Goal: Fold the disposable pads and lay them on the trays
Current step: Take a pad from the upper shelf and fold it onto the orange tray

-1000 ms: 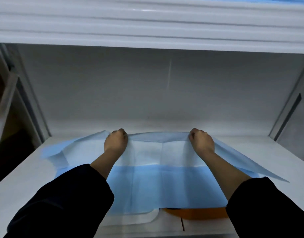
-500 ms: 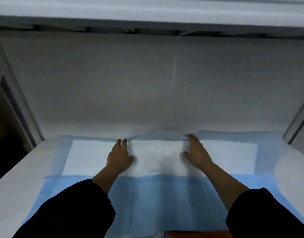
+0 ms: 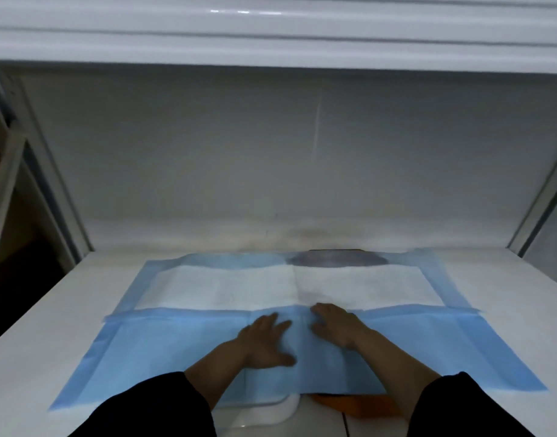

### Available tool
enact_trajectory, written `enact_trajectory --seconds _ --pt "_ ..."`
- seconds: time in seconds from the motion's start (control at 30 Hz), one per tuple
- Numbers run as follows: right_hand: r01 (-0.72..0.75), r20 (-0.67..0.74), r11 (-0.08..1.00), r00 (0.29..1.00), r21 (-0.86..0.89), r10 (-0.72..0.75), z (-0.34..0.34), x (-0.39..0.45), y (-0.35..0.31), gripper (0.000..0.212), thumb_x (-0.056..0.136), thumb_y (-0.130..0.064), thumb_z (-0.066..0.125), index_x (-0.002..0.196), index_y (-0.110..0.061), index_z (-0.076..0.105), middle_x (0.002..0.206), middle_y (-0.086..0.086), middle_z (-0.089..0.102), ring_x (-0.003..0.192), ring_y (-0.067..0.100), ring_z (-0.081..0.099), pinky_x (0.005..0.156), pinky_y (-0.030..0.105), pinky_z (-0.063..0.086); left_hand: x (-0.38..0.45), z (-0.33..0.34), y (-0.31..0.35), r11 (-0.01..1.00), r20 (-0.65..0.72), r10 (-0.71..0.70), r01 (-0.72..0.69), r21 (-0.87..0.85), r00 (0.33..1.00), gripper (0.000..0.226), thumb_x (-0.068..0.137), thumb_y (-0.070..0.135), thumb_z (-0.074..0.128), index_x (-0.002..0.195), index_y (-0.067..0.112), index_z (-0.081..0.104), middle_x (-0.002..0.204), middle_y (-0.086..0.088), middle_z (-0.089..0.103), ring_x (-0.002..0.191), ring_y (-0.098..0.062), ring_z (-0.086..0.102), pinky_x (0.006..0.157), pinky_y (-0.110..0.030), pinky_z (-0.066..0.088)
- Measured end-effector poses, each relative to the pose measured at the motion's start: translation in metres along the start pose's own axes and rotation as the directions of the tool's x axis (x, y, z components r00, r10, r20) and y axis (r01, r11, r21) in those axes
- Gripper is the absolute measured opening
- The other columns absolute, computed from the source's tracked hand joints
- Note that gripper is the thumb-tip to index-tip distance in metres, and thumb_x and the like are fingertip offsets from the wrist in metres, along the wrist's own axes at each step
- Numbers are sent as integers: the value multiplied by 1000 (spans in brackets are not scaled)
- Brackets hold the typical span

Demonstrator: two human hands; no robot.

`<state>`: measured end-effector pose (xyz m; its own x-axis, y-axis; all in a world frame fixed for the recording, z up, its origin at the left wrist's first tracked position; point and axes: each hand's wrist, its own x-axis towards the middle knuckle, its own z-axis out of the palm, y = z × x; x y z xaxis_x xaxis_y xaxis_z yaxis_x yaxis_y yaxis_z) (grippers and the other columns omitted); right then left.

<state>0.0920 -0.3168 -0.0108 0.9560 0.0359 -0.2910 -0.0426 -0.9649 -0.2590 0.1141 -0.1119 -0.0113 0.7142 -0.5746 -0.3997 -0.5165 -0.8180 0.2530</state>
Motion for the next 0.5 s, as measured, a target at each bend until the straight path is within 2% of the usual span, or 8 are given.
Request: enact_trajectory --seconds 0.17,0.37,0.5 --pt "-15 -1 1000 1000 -23 15 10 -9 0 57 100 -43 35 149 -18 21 156 2 22 141 19 24 111 34 24 -14 15 18 998 85 58 -60 20 995 93 83 63 55 151 34 -3 159 -2 -16 147 -24 -11 119 -48 4" --pt "-38 0 998 999 -48 38 10 -4 10 58 99 -42 36 150 -20 18 157 1 20 142 19 23 111 36 24 -10 25 19 997 75 47 -51 49 996 96 80 67 54 149 39 -7 158 -1 -20 146 -24 -15 117 -52 2" --pt "-40 -22 998 999 -47 39 9 5 16 58 99 -41 38 149 -20 20 156 0 21 140 20 26 110 36 25 -5 26 15 999 54 42 -43 14 998 88 83 69 47 149 42 -6 158 0 -19 146 -22 -14 117 -50 1"
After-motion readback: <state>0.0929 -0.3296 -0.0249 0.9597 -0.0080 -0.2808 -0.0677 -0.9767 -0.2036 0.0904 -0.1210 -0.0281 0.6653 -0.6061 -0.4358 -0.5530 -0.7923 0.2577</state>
